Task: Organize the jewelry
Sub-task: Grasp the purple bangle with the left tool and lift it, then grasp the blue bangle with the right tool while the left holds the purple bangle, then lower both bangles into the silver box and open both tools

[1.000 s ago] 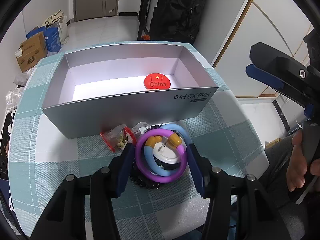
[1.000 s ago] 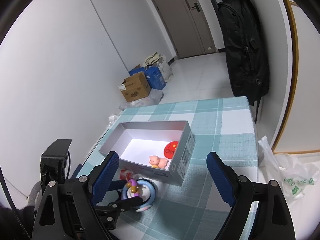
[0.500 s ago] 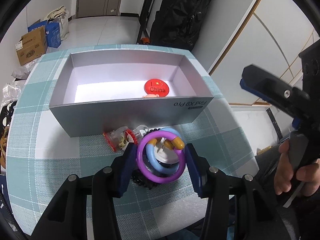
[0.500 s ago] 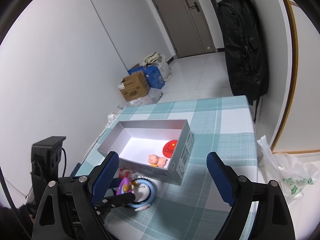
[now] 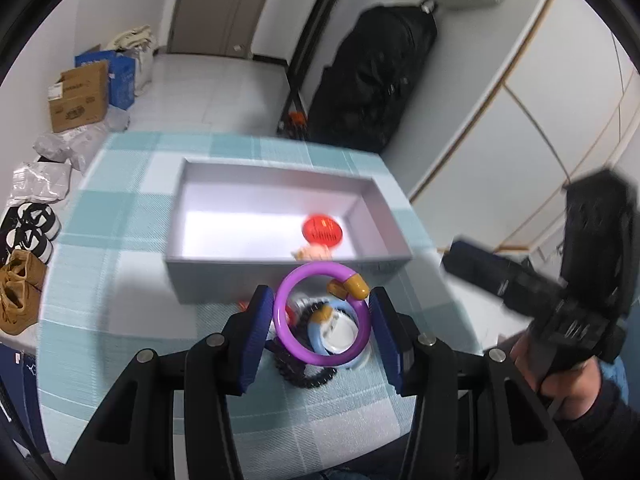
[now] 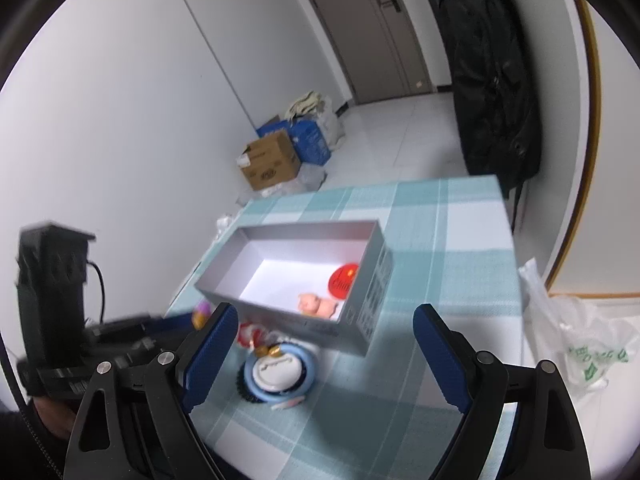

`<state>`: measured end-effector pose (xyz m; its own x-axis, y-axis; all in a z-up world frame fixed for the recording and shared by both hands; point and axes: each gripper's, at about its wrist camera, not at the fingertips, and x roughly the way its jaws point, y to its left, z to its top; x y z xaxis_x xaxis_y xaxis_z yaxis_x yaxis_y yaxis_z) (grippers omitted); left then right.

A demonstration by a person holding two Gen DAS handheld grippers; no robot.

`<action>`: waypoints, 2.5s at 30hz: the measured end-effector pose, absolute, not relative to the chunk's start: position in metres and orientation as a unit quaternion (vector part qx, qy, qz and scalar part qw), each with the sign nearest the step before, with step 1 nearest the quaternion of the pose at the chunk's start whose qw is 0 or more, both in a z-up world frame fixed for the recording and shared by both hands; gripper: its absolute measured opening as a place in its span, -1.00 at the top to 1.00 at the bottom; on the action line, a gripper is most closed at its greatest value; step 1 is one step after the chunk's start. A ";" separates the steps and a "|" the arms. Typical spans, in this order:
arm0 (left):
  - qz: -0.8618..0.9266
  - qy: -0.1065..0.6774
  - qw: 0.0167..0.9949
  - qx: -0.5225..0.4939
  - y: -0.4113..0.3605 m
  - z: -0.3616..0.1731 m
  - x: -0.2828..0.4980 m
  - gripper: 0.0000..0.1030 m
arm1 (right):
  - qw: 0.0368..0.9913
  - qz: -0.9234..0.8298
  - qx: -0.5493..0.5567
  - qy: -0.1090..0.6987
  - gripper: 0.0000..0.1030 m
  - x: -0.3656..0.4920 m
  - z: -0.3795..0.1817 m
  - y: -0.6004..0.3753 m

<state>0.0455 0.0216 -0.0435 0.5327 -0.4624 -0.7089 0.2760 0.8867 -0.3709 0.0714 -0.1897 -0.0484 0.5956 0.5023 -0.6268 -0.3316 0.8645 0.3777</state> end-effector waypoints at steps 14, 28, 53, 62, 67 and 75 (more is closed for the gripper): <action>-0.174 0.404 0.888 -0.132 0.059 -0.031 0.048 0.15 | 0.834 0.293 0.056 0.465 -0.74 0.068 -0.089 -0.136; -0.180 0.397 0.889 -0.138 0.069 -0.028 0.047 0.15 | 0.830 0.283 -0.007 0.481 -0.69 0.070 -0.109 -0.109; -0.183 0.401 0.887 -0.138 0.067 -0.029 0.049 0.15 | 0.846 0.291 0.011 0.447 -0.20 0.065 -0.089 -0.119; -0.179 0.402 0.887 -0.137 0.060 -0.032 0.052 0.15 | 0.861 0.320 0.051 0.393 -0.20 0.060 -0.062 -0.126; -0.183 0.397 0.889 -0.138 0.055 -0.030 0.056 0.15 | 0.869 0.326 0.086 0.362 -0.20 0.065 -0.046 -0.136; -0.177 0.400 0.889 -0.139 0.047 -0.033 0.073 0.15 | 0.868 0.320 0.150 0.350 -0.20 0.089 -0.037 -0.152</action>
